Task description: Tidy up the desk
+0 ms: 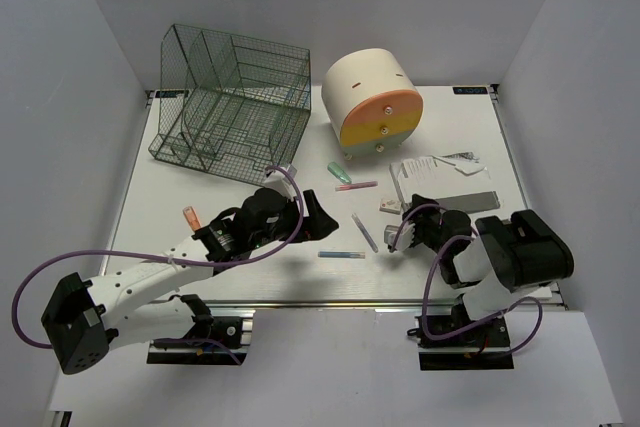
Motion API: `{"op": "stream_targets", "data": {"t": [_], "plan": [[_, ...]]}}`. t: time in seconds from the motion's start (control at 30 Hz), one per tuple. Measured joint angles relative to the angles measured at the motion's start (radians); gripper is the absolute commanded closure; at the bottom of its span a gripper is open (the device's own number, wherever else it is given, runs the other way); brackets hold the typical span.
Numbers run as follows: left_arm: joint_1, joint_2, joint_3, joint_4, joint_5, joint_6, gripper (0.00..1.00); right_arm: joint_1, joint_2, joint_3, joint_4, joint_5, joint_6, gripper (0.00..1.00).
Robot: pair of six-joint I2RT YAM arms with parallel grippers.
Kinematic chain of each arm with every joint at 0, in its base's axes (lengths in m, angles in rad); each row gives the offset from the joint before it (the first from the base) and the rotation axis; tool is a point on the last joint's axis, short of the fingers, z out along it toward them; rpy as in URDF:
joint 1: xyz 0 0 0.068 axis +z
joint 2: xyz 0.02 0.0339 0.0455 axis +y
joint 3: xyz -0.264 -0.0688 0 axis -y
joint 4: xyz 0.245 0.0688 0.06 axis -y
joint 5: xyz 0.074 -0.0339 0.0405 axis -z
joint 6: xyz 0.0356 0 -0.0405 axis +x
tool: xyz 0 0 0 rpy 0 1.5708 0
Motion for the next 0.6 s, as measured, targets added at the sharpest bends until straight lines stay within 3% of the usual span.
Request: {"op": "stream_targets", "data": {"t": [0.27, 0.3, 0.43, 0.6], "plan": [[0.000, -0.017, -0.001, -0.007, -0.003, -0.008, 0.02, 0.008, 0.043, -0.015, 0.085, 0.027, 0.060, 0.59], [0.000, -0.018, -0.001, -0.008, -0.003, -0.008, 0.02, 0.008, 0.017, -0.018, 0.085, 0.031, 0.077, 0.79], [0.000, -0.021, -0.001, -0.011, -0.003, -0.008, 0.02, 0.008, -0.190, -0.019, 0.010, 0.048, 0.170, 1.00], [0.000, -0.022, -0.001, -0.019, -0.005, -0.007, 0.02, 0.004, -0.568, -0.019, -0.256, 0.036, 0.345, 1.00]]}}
